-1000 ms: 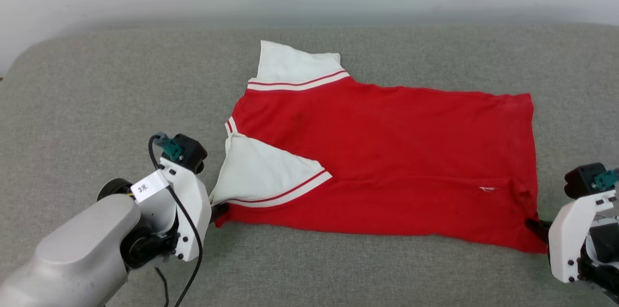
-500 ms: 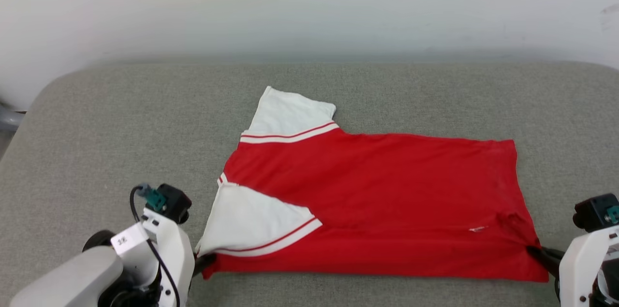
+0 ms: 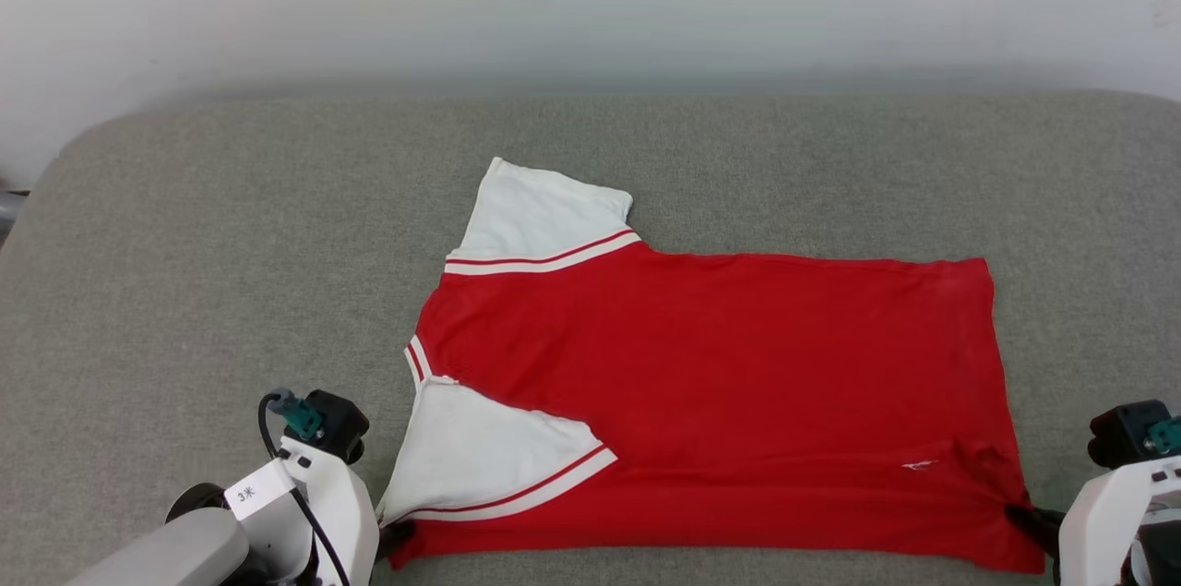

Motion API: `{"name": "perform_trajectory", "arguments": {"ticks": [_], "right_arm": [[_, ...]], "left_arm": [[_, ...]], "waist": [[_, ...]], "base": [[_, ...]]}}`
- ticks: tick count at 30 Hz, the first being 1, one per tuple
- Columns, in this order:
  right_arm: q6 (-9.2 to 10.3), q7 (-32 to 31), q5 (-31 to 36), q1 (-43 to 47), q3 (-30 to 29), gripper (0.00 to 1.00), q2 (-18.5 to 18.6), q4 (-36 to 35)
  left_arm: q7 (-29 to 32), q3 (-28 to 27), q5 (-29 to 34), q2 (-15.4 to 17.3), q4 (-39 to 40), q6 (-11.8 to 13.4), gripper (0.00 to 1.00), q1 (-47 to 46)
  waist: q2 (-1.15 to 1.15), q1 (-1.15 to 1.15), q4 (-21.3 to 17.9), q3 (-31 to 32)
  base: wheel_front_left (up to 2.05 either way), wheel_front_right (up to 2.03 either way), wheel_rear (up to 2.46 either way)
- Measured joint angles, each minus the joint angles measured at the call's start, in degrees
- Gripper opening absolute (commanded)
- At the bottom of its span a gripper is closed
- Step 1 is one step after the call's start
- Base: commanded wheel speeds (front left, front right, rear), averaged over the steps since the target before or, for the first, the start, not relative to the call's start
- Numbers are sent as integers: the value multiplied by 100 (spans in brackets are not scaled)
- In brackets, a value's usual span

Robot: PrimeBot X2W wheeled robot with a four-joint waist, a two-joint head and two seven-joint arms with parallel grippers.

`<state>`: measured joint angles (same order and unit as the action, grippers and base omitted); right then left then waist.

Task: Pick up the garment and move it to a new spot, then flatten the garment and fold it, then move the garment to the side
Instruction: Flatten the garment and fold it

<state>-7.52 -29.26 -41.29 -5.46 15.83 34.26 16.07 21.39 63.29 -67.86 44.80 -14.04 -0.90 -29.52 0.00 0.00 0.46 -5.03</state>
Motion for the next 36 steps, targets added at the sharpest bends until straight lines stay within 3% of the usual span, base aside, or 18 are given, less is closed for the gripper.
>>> {"name": "perform_trajectory", "arguments": {"ticks": [6,7,8,9,17,24,30,36], "right_arm": [[-1,335,52,-74,80,0,-172,368],[-1,465,51,-76,81,0,-199,394],[-1,603,49,-79,52,49,-236,438],[-1,731,53,-86,29,100,-257,471],[1,1845,344,-33,-283,100,-401,298],[1,2696,932,-48,-801,100,-771,-68],[1,3297,1524,-87,-1346,100,-1369,-589],[1,3589,1991,-34,-1518,100,-1890,-1324]], "left_arm": [[-124,14,-34,-187,-463,-164,0,0],[-151,-3,-74,-211,-497,-172,8,3],[-204,-13,-90,-221,-521,-194,39,12],[-296,-18,-40,-219,-537,-196,100,20],[-713,-196,111,129,-80,-69,100,84],[-1285,-671,299,453,383,334,100,-191],[-1668,-932,620,309,328,643,100,-655],[-1622,-1087,715,45,-58,512,100,-1360]], "waist": [[0,0,-18,-85],[0,0,-18,-69],[0,0,-17,-44],[0,0,-16,-12],[0,0,28,324],[0,0,-28,404],[0,0,-171,307],[0,0,-336,33]], "base": [[0,0,0],[0,0,0],[0,0,0],[0,0,0],[0,0,0],[0,0,0],[0,0,0],[0,0,0]]}}
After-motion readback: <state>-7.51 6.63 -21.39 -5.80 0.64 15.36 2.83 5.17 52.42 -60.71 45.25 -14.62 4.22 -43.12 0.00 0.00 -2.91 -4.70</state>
